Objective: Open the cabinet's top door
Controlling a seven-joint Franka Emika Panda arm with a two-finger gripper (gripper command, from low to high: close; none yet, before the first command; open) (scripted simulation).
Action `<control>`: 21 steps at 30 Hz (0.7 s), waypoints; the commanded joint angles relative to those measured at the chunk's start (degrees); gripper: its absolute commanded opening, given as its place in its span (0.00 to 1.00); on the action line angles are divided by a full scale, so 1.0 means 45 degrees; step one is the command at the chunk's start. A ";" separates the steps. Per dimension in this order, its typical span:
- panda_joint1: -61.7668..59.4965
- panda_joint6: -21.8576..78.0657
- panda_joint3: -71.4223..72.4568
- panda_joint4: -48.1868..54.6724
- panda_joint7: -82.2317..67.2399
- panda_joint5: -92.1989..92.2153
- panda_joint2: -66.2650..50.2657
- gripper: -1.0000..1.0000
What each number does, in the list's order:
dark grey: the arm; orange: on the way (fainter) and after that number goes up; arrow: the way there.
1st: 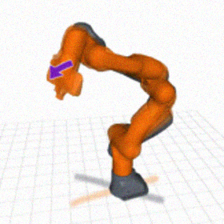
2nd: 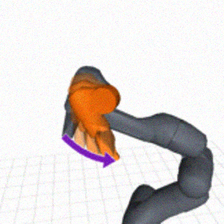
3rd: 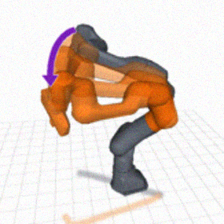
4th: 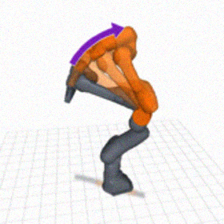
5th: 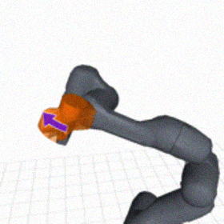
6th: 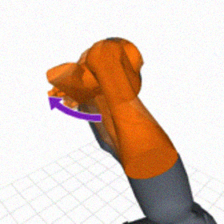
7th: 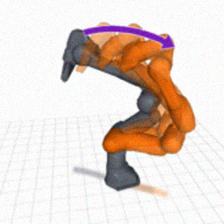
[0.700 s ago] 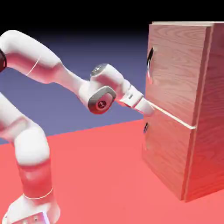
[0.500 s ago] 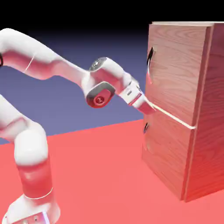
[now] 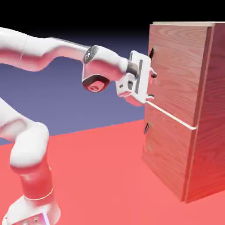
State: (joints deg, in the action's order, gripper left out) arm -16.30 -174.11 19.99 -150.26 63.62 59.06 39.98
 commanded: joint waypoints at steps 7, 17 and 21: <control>-0.1115 -0.0007 0.1312 0.0705 0.1389 0.3877 0.0481 0.50; -0.2708 -0.0016 0.3187 0.1713 0.3374 0.9416 0.1167 0.50; -0.3345 -0.0020 0.3937 0.2116 0.4167 1.1631 0.1442 0.50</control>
State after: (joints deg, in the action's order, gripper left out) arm -31.34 -174.19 37.71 -140.74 82.37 111.40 46.47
